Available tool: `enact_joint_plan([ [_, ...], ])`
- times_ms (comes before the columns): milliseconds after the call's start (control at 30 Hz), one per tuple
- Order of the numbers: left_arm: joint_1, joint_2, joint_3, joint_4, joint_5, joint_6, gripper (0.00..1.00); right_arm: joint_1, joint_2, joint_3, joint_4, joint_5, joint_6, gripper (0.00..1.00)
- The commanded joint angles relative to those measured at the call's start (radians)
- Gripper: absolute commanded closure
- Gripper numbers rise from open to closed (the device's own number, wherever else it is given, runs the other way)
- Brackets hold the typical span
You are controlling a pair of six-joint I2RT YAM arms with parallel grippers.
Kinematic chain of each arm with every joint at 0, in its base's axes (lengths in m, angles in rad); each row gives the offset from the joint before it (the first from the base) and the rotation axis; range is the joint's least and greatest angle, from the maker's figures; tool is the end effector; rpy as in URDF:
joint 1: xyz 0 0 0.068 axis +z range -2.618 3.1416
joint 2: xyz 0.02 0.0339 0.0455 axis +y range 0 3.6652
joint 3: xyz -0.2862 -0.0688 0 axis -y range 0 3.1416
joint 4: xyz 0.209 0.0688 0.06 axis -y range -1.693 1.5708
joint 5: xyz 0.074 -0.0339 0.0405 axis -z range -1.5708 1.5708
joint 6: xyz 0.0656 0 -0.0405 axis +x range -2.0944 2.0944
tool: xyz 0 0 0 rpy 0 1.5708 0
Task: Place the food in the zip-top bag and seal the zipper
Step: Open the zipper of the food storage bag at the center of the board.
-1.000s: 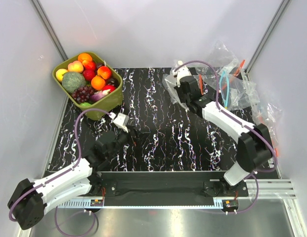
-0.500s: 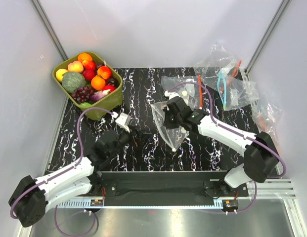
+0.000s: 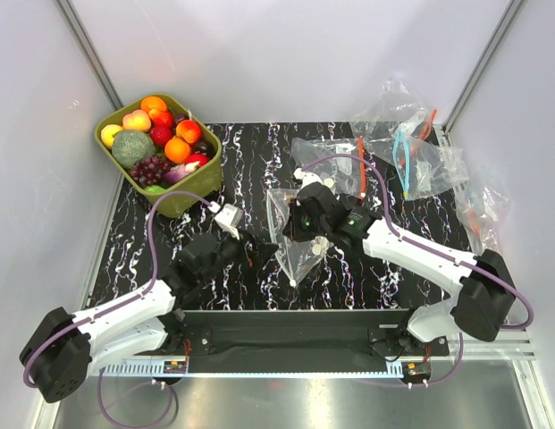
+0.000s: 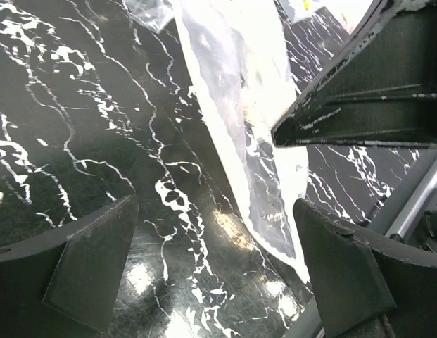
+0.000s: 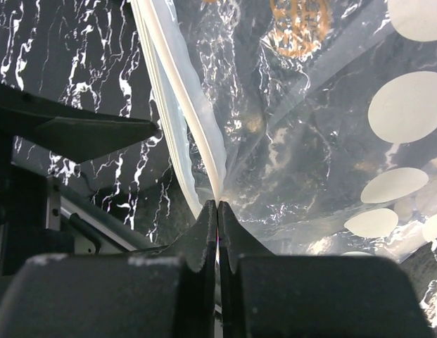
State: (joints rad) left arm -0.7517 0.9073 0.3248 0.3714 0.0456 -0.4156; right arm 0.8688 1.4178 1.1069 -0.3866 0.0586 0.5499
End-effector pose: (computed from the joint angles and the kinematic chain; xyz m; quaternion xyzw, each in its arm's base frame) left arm 0.1351 -0.1304 0.2449 0.1442 0.7641 -0.3612 0.5147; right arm 0.1971 0.2271 0.3000 -0.1316 0.8963 0.2552 0.3380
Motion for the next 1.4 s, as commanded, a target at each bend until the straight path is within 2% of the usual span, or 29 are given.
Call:
enact_joint_plan([
  [0, 0.005, 0.019, 0.045, 0.087, 0.049, -0.003, 0.02, 0.019, -0.045, -0.005, 0.035, -0.005, 0.03, 1.0],
  [233, 0.014, 0.07, 0.075, 0.066, 0.068, -0.014, 0.22, 0.036, -0.071, -0.004, 0.023, -0.014, 0.038, 1.0],
  [267, 0.015, 0.076, 0.08, 0.066, 0.076, -0.012, 0.28, 0.039, -0.074, -0.002, 0.017, -0.014, 0.038, 1.0],
  [400, 0.017, 0.093, 0.08, 0.077, 0.085, -0.017, 0.36, 0.056, -0.082, 0.01, -0.018, -0.022, 0.036, 1.0],
  [467, 0.018, 0.097, 0.085, 0.08, 0.088, -0.015, 0.37, 0.067, -0.082, 0.014, -0.029, -0.028, 0.033, 1.0],
  [533, 0.017, 0.122, 0.095, 0.074, 0.106, -0.012, 0.49, 0.075, -0.083, 0.008, -0.038, -0.029, 0.038, 1.0],
  [600, 0.017, 0.151, 0.118, 0.063, 0.119, -0.011, 0.69, 0.078, -0.094, -0.004, -0.043, -0.039, 0.042, 1.0],
  [700, 0.017, 0.171, 0.128, 0.046, 0.1, -0.015, 0.89, 0.079, -0.115, -0.015, -0.049, -0.036, 0.05, 1.0],
  [733, 0.017, 0.171, 0.128, 0.038, 0.079, -0.018, 0.99, 0.079, -0.12, -0.015, -0.057, -0.029, 0.048, 1.0],
  [833, 0.017, 0.168, 0.126, 0.024, 0.057, -0.026, 1.0, 0.081, -0.135, -0.005, -0.121, 0.043, 0.061, 1.0],
  [1067, 0.017, 0.159, 0.123, 0.04, 0.091, -0.025, 1.0, 0.102, -0.105, 0.054, -0.247, 0.161, 0.091, 0.8],
  [1100, 0.017, 0.157, 0.123, 0.041, 0.094, -0.02, 1.0, 0.114, -0.088, 0.074, -0.261, 0.173, 0.091, 0.72],
  [1167, 0.017, 0.151, 0.122, 0.041, 0.096, -0.017, 1.0, 0.156, -0.056, 0.096, -0.284, 0.219, 0.096, 0.63],
  [1200, 0.017, 0.147, 0.12, 0.041, 0.097, -0.017, 1.0, 0.171, -0.042, 0.125, -0.294, 0.24, 0.1, 0.54],
  [1300, 0.018, 0.134, 0.109, 0.052, 0.102, -0.015, 1.0, 0.217, -0.001, 0.165, -0.313, 0.314, 0.127, 0.42],
  [1333, 0.018, 0.133, 0.111, 0.052, 0.1, -0.015, 1.0, 0.226, 0.004, 0.169, -0.313, 0.332, 0.136, 0.27],
  [1367, 0.017, 0.13, 0.111, 0.052, 0.099, -0.017, 1.0, 0.233, 0.004, 0.168, -0.308, 0.354, 0.154, 0.21],
])
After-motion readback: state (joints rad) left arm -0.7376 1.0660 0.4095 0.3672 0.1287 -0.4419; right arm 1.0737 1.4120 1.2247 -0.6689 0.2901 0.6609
